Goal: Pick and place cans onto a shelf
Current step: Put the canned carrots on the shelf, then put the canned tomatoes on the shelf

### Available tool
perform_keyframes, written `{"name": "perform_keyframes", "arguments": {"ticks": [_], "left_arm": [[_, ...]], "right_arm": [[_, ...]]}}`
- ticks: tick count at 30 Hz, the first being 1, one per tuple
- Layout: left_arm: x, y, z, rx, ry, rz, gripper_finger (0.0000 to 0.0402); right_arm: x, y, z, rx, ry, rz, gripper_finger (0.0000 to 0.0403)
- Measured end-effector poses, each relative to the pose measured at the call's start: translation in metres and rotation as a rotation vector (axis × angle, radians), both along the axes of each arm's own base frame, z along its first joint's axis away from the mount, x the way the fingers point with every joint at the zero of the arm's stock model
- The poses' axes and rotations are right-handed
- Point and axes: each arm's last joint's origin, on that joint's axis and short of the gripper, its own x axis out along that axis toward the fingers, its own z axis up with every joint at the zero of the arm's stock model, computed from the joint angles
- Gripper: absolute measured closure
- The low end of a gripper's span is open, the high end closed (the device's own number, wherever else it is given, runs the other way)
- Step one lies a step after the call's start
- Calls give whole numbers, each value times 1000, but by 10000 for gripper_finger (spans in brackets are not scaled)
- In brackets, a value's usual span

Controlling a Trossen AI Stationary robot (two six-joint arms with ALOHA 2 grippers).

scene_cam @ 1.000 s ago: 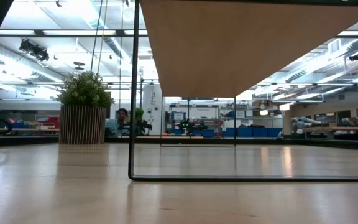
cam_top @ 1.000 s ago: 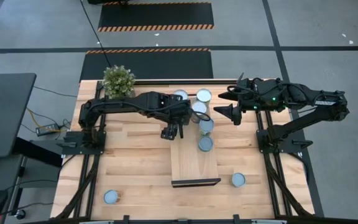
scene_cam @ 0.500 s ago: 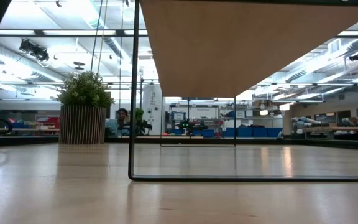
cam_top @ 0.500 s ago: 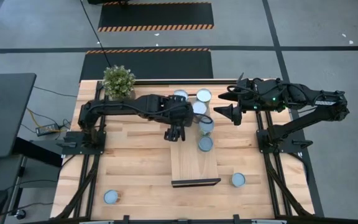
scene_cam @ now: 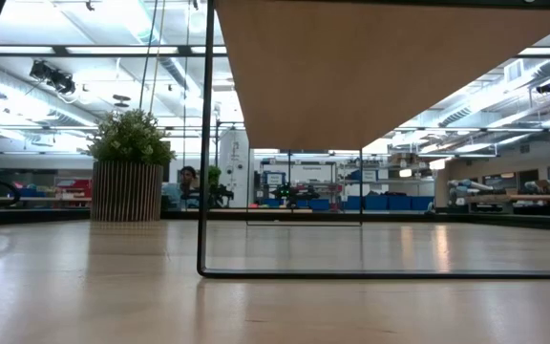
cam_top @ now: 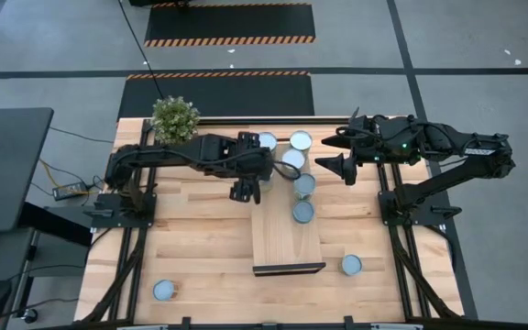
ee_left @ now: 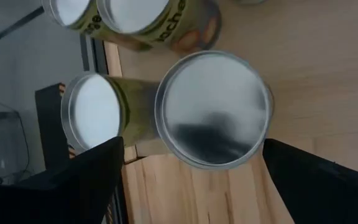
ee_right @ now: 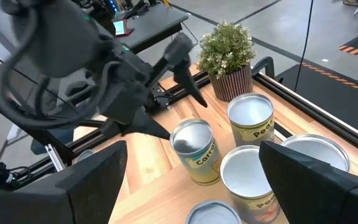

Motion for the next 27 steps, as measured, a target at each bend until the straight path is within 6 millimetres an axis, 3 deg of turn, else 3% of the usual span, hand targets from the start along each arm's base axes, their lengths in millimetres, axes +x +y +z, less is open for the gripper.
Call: {"name": "perform_keyframes", "arguments": {"ticks": [11, 18, 22, 27], "left_arm": [[1, 25, -6, 69, 24, 58, 12], [0, 29, -4, 67, -5, 125, 12], [-13, 15, 8, -24, -26, 184, 12], [-40, -23, 26, -360, -55, 204, 12]], "right_arm": [[0, 0, 1, 4, -14, 0, 30], [1, 0, 2, 6, -24, -1, 30], [1, 0, 2, 12, -24, -2, 30], [1, 3, 2, 12, -24, 16, 30]]}}
